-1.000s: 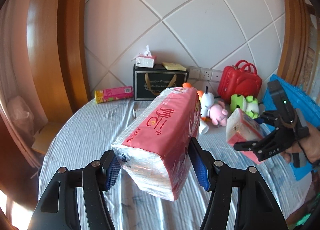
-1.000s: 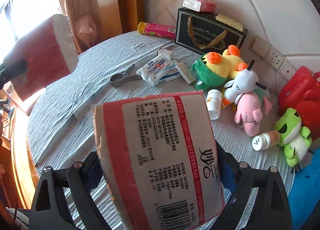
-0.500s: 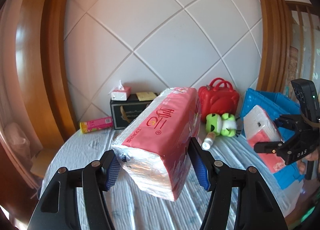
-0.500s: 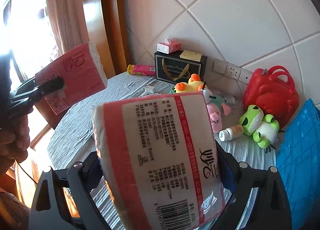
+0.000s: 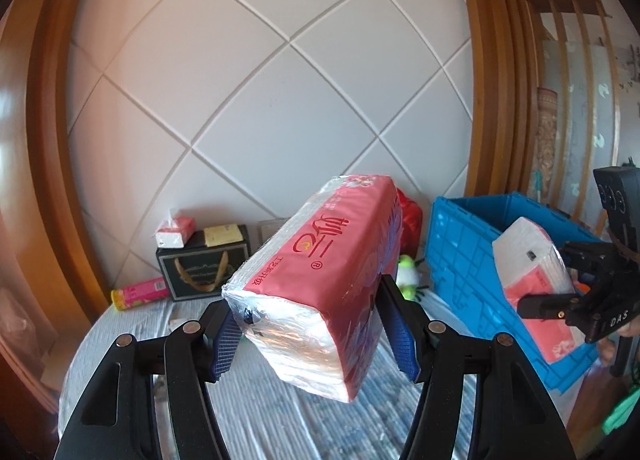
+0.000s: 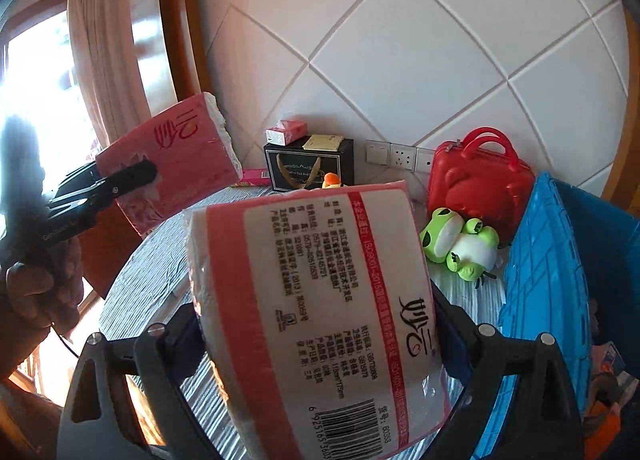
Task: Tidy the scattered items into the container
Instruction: 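Carry the pink tissue pack and white tissue pack with both grippers over the crate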
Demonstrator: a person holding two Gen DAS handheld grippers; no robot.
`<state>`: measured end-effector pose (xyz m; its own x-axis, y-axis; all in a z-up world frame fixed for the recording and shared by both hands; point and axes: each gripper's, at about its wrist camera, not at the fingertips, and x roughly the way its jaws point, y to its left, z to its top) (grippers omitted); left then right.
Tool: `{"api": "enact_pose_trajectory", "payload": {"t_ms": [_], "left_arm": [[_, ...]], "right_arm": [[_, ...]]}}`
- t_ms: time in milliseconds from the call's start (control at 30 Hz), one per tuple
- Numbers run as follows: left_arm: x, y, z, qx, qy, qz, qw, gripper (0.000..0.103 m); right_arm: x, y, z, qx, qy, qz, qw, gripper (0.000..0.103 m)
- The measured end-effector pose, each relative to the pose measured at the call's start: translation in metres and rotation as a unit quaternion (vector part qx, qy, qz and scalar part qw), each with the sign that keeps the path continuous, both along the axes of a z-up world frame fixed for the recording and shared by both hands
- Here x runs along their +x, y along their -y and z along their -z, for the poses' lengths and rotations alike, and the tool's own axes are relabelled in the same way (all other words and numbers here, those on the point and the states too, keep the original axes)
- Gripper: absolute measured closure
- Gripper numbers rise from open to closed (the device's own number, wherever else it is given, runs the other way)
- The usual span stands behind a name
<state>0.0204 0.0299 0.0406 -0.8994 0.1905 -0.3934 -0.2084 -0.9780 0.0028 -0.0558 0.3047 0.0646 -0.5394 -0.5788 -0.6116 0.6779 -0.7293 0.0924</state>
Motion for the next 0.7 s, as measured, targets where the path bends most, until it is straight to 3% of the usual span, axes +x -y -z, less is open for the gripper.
{"api": "enact_pose_trajectory", "payload": {"t_ms": [400, 700], "left_arm": [[-0.013, -0.115, -0.031, -0.011, -0.017, 0.047, 0.9987, 0.041], [-0.031, -0.211, -0.040, -0.018, -0.023, 0.090, 0.9955, 0.041]], "right_arm": [[-0.012, -0.109, -0.033, -0.034, -0.021, 0.045, 0.998, 0.009], [-0.029, -0.191, -0.038, -0.035, -0.028, 0.079, 0.996, 0.009]]}}
